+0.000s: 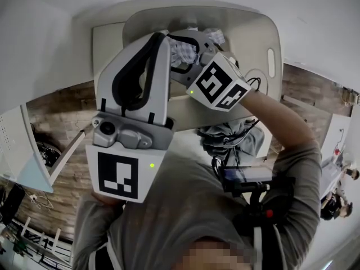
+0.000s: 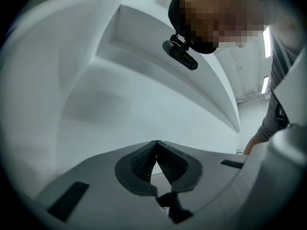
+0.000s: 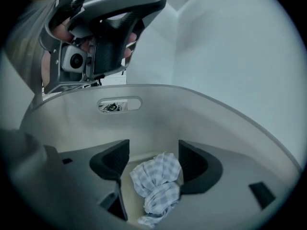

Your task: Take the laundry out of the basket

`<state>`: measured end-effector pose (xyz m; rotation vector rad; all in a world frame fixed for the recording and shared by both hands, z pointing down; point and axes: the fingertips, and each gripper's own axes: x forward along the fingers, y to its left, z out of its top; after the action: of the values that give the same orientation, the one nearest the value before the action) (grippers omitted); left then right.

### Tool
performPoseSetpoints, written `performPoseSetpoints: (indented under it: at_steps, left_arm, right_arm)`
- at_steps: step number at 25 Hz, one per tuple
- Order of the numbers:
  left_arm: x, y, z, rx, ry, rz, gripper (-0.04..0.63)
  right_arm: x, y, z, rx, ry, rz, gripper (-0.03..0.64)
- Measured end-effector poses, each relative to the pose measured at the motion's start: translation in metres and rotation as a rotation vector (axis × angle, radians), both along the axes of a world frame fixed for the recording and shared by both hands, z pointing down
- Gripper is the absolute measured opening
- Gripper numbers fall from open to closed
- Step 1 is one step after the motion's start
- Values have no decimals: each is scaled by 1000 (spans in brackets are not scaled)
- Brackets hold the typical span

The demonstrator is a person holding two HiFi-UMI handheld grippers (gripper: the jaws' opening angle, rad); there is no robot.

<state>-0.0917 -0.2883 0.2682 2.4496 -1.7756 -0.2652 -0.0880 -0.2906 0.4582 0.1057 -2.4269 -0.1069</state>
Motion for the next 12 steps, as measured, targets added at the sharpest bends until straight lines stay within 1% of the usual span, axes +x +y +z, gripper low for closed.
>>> performPoseSetpoints:
  at_steps: [5, 8, 12]
  left_arm:
    - [0, 1, 1, 0, 6, -1, 8]
    - [0, 1, 0, 4, 9, -1, 8]
    - [1, 2, 0, 5, 13, 4, 8]
  right_arm:
    - [-1, -1, 20, 27, 89, -38, 333]
    - [1, 3, 42, 22, 141, -62, 333]
    - [7, 5, 71, 65, 213, -94, 333]
